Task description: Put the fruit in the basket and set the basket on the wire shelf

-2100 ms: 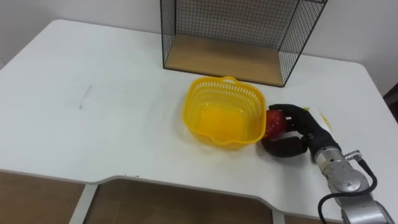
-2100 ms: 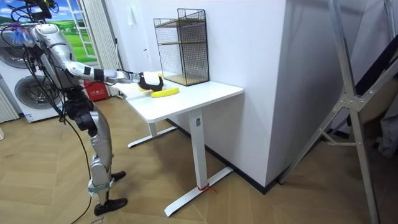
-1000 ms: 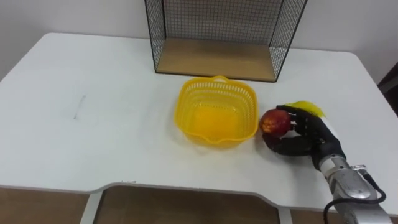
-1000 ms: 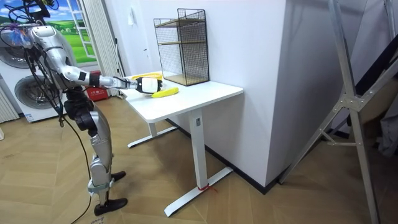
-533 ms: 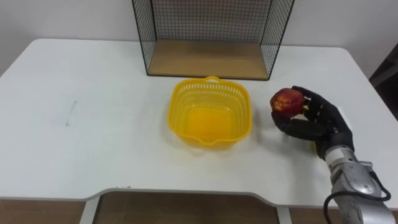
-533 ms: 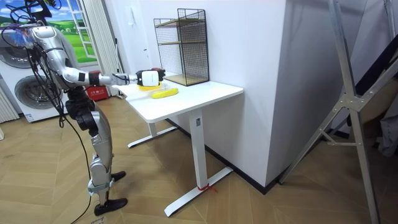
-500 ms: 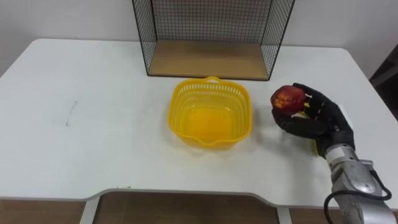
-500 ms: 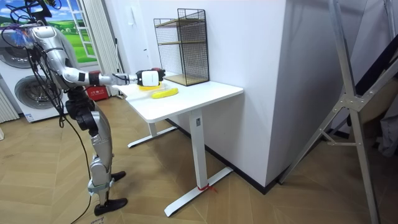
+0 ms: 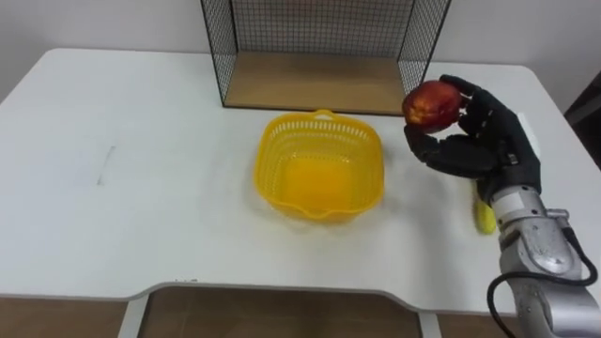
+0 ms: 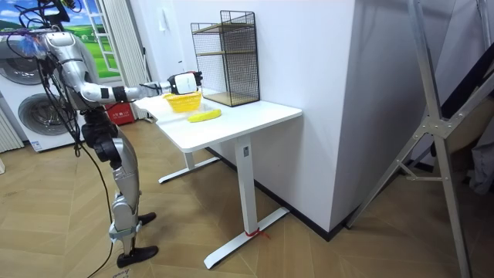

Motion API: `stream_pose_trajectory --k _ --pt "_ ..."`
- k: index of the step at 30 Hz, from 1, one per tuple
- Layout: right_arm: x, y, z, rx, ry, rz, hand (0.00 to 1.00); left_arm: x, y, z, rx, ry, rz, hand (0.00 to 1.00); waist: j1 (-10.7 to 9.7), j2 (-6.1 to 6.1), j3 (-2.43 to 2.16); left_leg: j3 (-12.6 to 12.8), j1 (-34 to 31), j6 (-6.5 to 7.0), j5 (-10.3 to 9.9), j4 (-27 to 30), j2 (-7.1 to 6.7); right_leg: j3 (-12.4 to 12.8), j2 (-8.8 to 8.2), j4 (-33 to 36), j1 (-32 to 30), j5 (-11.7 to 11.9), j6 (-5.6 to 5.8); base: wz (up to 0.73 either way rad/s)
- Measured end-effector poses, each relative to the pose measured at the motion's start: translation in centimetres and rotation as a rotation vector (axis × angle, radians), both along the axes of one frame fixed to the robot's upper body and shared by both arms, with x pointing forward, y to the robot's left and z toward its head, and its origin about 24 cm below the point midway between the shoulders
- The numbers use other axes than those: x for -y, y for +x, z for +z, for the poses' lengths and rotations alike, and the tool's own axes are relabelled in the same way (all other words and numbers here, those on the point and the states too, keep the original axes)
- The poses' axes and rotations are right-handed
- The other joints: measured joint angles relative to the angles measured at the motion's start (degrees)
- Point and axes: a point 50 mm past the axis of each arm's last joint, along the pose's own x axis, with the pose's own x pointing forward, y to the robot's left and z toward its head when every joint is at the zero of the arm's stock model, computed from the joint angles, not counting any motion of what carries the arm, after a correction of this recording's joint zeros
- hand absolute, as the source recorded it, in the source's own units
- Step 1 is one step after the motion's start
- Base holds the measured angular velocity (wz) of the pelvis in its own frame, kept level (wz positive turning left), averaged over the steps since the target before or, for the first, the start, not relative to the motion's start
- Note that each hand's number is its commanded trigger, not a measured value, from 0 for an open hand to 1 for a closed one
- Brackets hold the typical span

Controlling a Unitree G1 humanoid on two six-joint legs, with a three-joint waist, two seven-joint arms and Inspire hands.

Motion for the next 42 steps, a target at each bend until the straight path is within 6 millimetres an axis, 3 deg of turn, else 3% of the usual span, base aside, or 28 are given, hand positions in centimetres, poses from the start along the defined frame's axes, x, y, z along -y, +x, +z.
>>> stream_pose_trajectory --k 9,15,16,17,18,24,31,42 --pt "-2.7 1.6 2.2 0.059 -0.239 0.161 1.0 0.1 0.0 0.0 -0.009 -0.005 -0.023 0.0 1.03 -0.44 0.05 -0.1 -0.05 0.01 0.0 0.11 0.05 0.0 -0.03 0.73 0.37 0.0 0.0 0.0" --pt "-4.1 1.6 1.4 -0.001 -0.342 0.243 1.0 -0.1 0.2 0.0 -0.012 -0.008 -0.026 0.0 1.58 -1.37 0.21 -1.34 -0.52 0.02 -0.02 1.15 0.0 -1.21 -0.01 0.79 0.37 0.01 -0.02 0.09" --pt "-4.1 1.6 1.3 -0.009 -0.347 0.251 0.76 -0.2 0.2 0.1 -0.013 -0.011 -0.027 0.0 1.61 -1.44 0.2 -1.47 -0.79 0.02 -0.02 1.23 0.0 -1.3 0.01 0.78 0.21 0.01 -0.02 0.11" --pt "-4.2 1.6 1.3 -0.014 -0.357 0.259 0.14 -0.1 0.3 0.1 -0.012 -0.015 -0.03 0.0 1.82 -1.5 0.24 -1.64 -1.12 0.02 -0.02 1.34 0.0 -1.39 0.05 0.78 0.04 0.03 -0.06 0.05" --pt "-4.2 1.6 1.2 -0.016 -0.371 0.263 0.0 -0.1 0.4 0.1 -0.009 -0.017 -0.034 0.0 2.27 -1.47 0.3 -1.68 -1.29 0.06 -0.05 1.8 0.0 -1.39 0.05 0.77 -0.01 0.04 -0.07 0.04" --pt "-4.5 1.6 1.1 -0.024 -0.387 0.287 0.0 -0.3 1.3 0.3 0.01 -0.014 -0.057 0.0 2.97 -1.54 0.27 -1.95 -2.18 0.19 -0.13 2.28 -0.1 -1.53 0.01 0.72 -0.42 0.06 -0.05 0.02" --pt "-4.4 1.6 1.0 -0.045 -0.387 0.28 0.0 -0.3 1.7 0.3 0.023 -0.012 -0.06 0.0 2.73 -0.99 0.11 -1.99 -2.24 0.18 -0.13 2.01 -0.1 -1.64 0.01 0.76 -0.58 0.05 -0.05 0.0" --pt "-4.3 1.5 0.7 -0.059 -0.392 0.275 0.0 -0.4 2.0 0.4 0.027 -0.005 -0.06 0.0 2.47 -1.18 0.06 -1.97 -1.96 0.18 -0.12 2.01 -0.1 -1.59 -0.01 0.95 -0.48 0.06 -0.05 0.0"
